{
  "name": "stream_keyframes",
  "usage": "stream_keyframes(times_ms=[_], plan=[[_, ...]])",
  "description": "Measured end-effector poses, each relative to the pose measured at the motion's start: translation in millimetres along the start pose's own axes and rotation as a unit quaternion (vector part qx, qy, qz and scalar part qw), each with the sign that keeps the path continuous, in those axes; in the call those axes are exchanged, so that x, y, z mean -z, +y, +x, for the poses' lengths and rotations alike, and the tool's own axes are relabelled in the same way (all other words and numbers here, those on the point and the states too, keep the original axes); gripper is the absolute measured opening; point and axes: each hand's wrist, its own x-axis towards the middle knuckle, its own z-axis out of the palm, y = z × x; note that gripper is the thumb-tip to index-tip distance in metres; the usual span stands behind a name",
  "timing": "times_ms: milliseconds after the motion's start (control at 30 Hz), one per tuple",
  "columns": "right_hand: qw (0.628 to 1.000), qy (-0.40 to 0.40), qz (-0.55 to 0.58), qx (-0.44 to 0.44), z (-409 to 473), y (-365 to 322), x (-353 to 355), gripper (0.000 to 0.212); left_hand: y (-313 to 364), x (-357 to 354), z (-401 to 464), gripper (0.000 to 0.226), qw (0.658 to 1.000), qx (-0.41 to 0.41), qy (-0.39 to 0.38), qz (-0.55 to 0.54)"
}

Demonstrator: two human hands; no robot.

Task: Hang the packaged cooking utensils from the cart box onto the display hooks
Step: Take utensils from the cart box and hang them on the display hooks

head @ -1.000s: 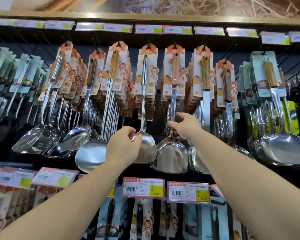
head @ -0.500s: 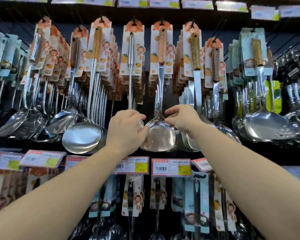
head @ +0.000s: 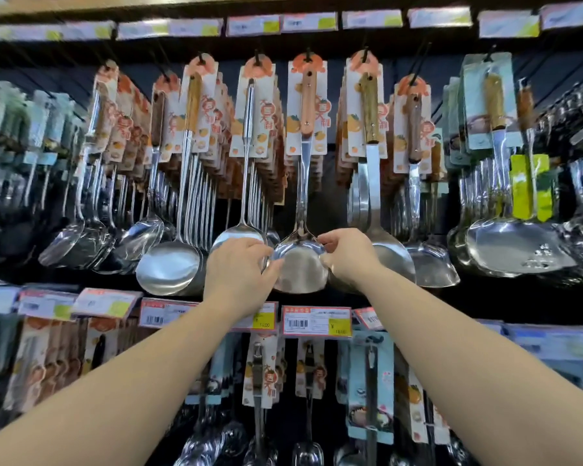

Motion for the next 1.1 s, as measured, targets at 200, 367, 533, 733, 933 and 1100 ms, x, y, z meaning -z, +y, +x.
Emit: stream_keyframes(times_ms=[200, 367, 533, 733, 933, 1100], plan=[[0.998, 0.003, -0.044, 0.040, -14, -3, -11, 0.039, 3, 16, -17, 0.040, 1.000, 0.013, -0.007, 0.002], [0.997, 0.013, -0.061, 0.036, -36, -13, -5, 0.047, 4, 36, -30, 0.039, 0.999, 0.045, -0.031, -0.003], [0.998, 0.042, -0.044, 0.032, -71, -29, 6, 0.040, 5, 69, -49, 0.038, 0.998, 0.042, -0.037, -0.030], [0.996, 0.037, -0.078, -0.006, -155, -65, 24, 0.034, 13, 120, -88, 0.043, 0.996, 0.012, -0.079, -0.027], [0.991, 0.030, -0.128, -0.035, -245, -95, 46, 0.040, 40, 159, -142, 0.045, 0.990, -0.025, -0.128, -0.052], [0.979, 0.020, -0.186, -0.076, -300, -97, 87, 0.042, 84, 173, -177, 0.049, 0.978, -0.051, -0.189, -0.071]])
